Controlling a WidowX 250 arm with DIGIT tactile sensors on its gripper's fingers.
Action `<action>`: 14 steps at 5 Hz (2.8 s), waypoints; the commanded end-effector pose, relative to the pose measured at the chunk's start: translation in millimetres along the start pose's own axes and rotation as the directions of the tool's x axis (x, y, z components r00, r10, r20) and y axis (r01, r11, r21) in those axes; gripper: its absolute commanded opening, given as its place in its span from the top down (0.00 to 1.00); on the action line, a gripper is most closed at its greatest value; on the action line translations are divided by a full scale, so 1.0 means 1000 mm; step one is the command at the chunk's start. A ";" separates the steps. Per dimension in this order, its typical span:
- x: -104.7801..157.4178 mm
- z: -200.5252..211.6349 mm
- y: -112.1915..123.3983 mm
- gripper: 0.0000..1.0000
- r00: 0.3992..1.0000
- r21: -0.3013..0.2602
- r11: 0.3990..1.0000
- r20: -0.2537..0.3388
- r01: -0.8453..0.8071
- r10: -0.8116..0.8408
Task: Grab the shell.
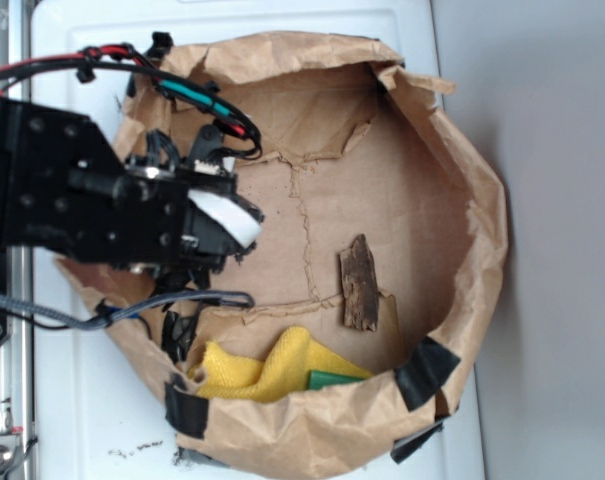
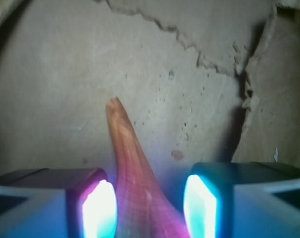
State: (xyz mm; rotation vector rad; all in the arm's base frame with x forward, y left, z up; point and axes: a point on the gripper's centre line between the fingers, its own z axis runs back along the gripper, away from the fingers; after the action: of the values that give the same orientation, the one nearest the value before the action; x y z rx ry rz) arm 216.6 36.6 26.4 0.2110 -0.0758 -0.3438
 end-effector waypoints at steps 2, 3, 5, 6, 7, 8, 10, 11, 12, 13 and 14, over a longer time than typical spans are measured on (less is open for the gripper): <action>-0.001 0.022 0.015 1.00 0.998 -0.024 0.999 0.048 -0.044 0.045; 0.001 0.043 0.018 1.00 0.994 -0.075 0.996 0.084 -0.058 0.065; -0.008 0.026 0.016 0.00 1.000 -0.046 0.998 0.001 0.030 -0.030; -0.008 0.007 0.008 0.00 0.984 -0.032 0.995 -0.149 0.093 -0.097; -0.012 0.005 0.004 0.00 0.981 -0.037 0.994 -0.161 0.107 -0.112; -0.016 0.001 0.001 0.00 0.983 -0.016 0.993 -0.143 0.114 -0.115; -0.013 0.001 0.004 1.00 0.989 -0.018 0.997 -0.122 0.079 -0.081; -0.013 0.002 0.005 1.00 0.992 -0.021 0.997 -0.101 0.070 -0.072; -0.013 0.002 0.007 1.00 0.994 -0.023 0.998 -0.085 0.061 -0.063; -0.011 0.007 0.010 1.00 0.996 -0.031 0.998 -0.074 0.047 -0.049; -0.006 0.035 0.015 1.00 1.000 -0.087 0.996 -0.023 0.009 -0.011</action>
State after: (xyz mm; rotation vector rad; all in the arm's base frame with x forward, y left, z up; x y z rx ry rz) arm 206.9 39.0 51.5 0.1103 0.0128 -0.3617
